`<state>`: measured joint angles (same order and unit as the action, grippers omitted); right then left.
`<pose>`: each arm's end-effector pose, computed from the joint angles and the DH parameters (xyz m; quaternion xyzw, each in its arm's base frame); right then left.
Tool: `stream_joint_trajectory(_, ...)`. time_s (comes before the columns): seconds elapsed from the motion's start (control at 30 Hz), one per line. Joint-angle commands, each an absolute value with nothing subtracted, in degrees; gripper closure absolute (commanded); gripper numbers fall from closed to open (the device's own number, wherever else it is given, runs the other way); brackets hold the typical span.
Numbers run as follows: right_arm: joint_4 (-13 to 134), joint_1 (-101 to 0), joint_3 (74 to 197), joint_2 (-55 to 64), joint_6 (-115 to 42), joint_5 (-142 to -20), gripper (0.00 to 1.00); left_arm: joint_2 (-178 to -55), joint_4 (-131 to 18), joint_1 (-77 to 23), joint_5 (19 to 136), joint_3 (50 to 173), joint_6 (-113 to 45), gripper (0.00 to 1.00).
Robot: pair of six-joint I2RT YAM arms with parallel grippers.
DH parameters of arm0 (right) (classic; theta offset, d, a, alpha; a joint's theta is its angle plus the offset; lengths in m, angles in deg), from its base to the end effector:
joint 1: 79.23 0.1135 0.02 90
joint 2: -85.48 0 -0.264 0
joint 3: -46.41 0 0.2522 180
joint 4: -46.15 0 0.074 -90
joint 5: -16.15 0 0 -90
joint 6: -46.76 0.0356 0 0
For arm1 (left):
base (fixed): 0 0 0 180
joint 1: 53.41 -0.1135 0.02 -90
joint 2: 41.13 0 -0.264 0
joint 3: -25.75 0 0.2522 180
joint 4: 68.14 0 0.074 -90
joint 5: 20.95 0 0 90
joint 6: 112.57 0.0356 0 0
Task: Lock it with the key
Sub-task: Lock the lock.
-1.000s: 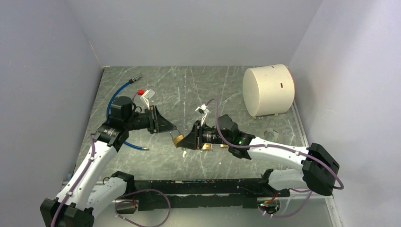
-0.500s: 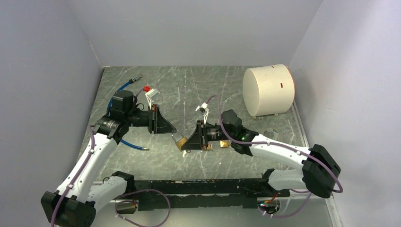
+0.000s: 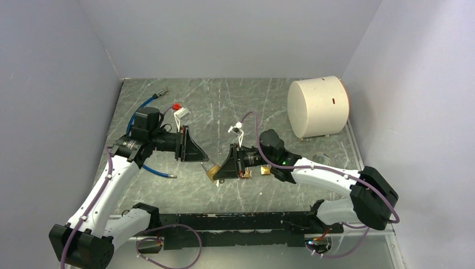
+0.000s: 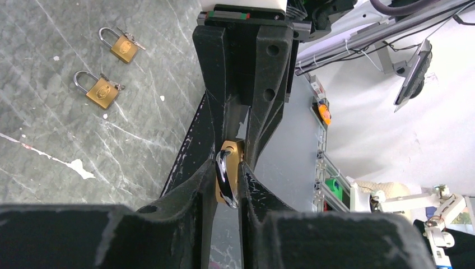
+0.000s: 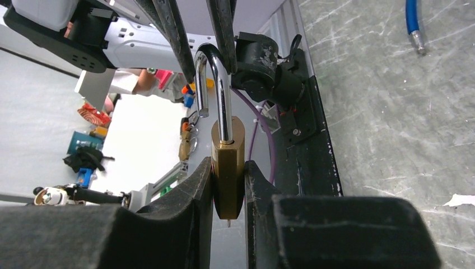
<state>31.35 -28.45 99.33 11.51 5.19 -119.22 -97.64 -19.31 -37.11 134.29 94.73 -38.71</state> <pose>0.1580 0.2336 0.2659 -0.2715 0.6816 0.6551 0.1804 0.1754 -0.0850 0.3354 0.2443 0.7513 -0.5681 0.2305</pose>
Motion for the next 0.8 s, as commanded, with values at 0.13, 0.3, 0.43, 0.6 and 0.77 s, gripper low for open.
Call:
stream_joint_trajectory(0.13,21.9,-29.3,101.9,12.0,8.2,-119.6,1.0,-96.4,-17.1,-37.1,138.4,95.3,-34.7,0.76)
stream_joint_trajectory(0.3,24.6,-29.4,102.6,12.6,6.7,-119.8,1.0,-96.0,-17.3,-37.1,139.3,95.6,-34.2,0.83)
stream_joint_trajectory(0.43,24.5,-29.4,102.5,12.6,6.7,-120.4,1.0,-95.9,-17.6,-37.1,138.4,95.8,-34.3,0.8)
stream_joint_trajectory(0.6,23.0,-29.4,102.1,12.2,7.6,-121.2,1.0,-95.0,-20.1,-37.1,136.9,95.1,-36.3,0.69)
stream_joint_trajectory(0.77,21.6,-29.4,102.1,11.8,8.4,-121.8,1.0,-95.7,-18.9,-37.1,136.8,95.2,-35.1,0.76)
